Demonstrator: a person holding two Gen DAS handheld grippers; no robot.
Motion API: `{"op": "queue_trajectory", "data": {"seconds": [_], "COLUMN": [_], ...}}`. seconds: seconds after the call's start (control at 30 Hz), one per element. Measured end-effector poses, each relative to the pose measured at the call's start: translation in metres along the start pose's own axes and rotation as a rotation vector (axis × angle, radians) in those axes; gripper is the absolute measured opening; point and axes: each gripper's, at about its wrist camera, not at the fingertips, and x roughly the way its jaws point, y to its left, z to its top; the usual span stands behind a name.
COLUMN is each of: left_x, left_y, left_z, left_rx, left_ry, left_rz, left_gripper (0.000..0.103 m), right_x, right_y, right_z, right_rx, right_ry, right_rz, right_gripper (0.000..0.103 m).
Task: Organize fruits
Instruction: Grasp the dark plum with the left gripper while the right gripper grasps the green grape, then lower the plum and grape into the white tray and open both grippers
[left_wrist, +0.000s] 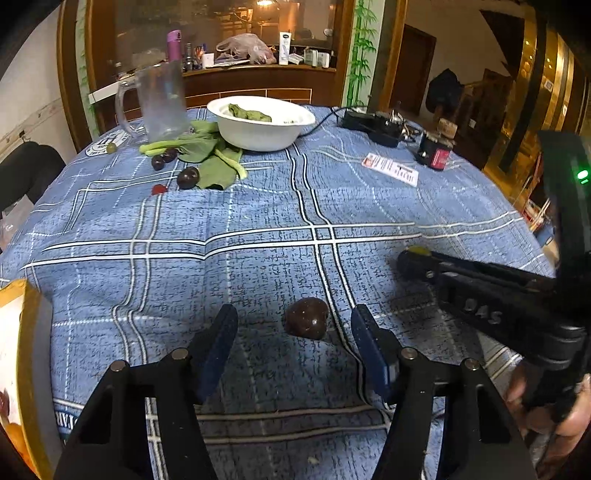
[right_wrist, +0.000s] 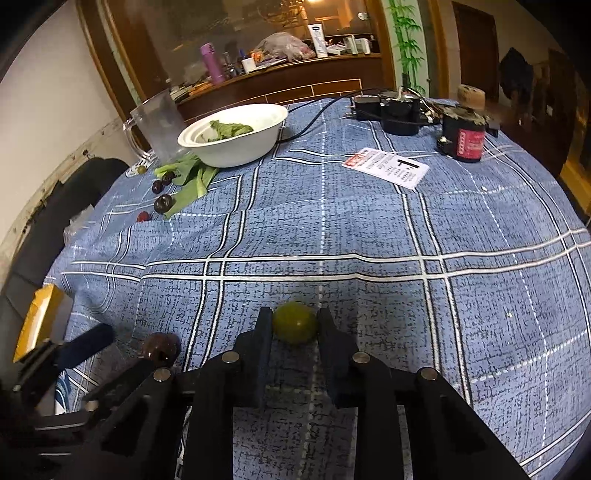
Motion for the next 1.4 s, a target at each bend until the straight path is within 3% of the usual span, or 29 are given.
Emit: {"op": "queue_trajectory", "data": {"seconds": [0.33,0.5,0.6,0.77,1.1,1.4], "left_x": [0.017,0.017,0.015,0.005,-0.057,-0.14], "left_y": [-0.002,-0.003,-0.008,-0.006,0.035,0.096], "left_z": [0.0,0.0,-0.001,-0.001,-0.011,-0.049], "left_rx": [0.02,0.033,0.048,0.028,-0.15,-0.227], "left_ry": [0.029,0.023,0.017,0.009,-0.035,-0.123], "left_rz": [-0.007,0.022,0.02,0.023,-0.056,0.065], "left_gripper": [0.063,0.032,0.023,0.023,0.023,0.023], "right_x": [-0.003,-0.004,-0.005,-0.011,-0.028,-0.038], "right_y": [-0.005,-0.005,-0.004,-0.002,0.002,0.031], "right_z": [-0.002,-0.003,-0.003,0.0,0.001,-0.002], "right_rx": [0.025,0.028,0.027,0.027,0.034,-0.028], "right_ry": [0.004,0.0,-0.005,-0.028,-0.09,-0.098], "right_rz": [0.009,0.002,0.0,0.017,0.079,0.082], "right_gripper": [0.025,0.025,0.025,0.025,0.025,0.026]}}
